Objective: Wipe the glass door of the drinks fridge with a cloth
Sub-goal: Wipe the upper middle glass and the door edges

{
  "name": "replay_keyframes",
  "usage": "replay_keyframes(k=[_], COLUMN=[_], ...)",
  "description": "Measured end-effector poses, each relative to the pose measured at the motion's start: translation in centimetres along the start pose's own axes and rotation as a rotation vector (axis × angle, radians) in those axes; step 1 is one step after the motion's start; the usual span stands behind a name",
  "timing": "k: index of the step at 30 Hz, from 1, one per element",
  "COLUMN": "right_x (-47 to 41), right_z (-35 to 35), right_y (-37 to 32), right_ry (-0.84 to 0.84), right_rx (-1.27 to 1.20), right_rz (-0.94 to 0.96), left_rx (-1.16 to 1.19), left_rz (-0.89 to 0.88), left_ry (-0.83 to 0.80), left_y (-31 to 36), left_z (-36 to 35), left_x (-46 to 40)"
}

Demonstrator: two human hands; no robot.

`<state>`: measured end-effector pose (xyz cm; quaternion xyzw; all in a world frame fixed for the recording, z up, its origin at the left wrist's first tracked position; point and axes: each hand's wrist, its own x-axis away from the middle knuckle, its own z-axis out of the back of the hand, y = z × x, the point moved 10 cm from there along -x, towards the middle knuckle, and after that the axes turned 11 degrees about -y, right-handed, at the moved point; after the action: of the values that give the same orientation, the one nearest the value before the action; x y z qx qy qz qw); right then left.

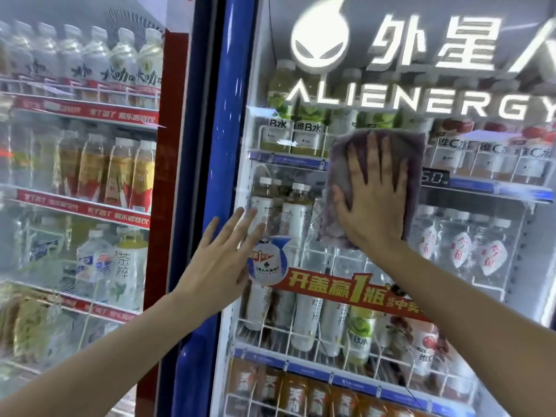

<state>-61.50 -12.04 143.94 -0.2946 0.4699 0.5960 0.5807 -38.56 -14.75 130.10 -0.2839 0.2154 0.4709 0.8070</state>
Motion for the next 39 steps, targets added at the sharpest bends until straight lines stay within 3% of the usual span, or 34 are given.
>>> replay_keyframes(k=[6,10,15,18,24,29,33,39], right_x=[9.0,8.2,-1.8,-4.2,4.5,7.9,2.7,-4.7], right_z=[-5.7,-5.1,-0.5,0.2,-5.5,-7.2,-5.2,-1.4], right_y=[-7.1,-7.5,-6.1,-8.6,-16.9,-17.7,-16.1,-16.0], right_ry=[-0.111,-0.119,-0.017,0.004,-0.139,-0.129,-0.066,0.04], right_rx=[0.034,0.067,0.03,0.004,-0.02,0.022,0.04,-0.061], right_rz=[0.234,0.287,0.079,0.072,0.308,0.381,0.262,0.014], left_rx=[-0.066,-0.109,-0.117,-0.127,-0.136,-0.137,-0.117,-0.074], left_rz=[0.069,0.082,0.107,0.104,0.108,0.121,0.126,0.109], left_ry=[0.005,-0.05,-0.02,-0.008,0.039,0.057,0.068,-0.044], left_y=[-3.7,-5.2,-6.4,-7.0,-7.4,-7.8,-8.1,-8.5], left_z=[-0.9,-1.6,-1.2,-1.0,-0.8,-0.8,-1.9,-3.7], left_x=[2.0,2.7,2.7,2.8,2.8,2.7,2.6,2.0])
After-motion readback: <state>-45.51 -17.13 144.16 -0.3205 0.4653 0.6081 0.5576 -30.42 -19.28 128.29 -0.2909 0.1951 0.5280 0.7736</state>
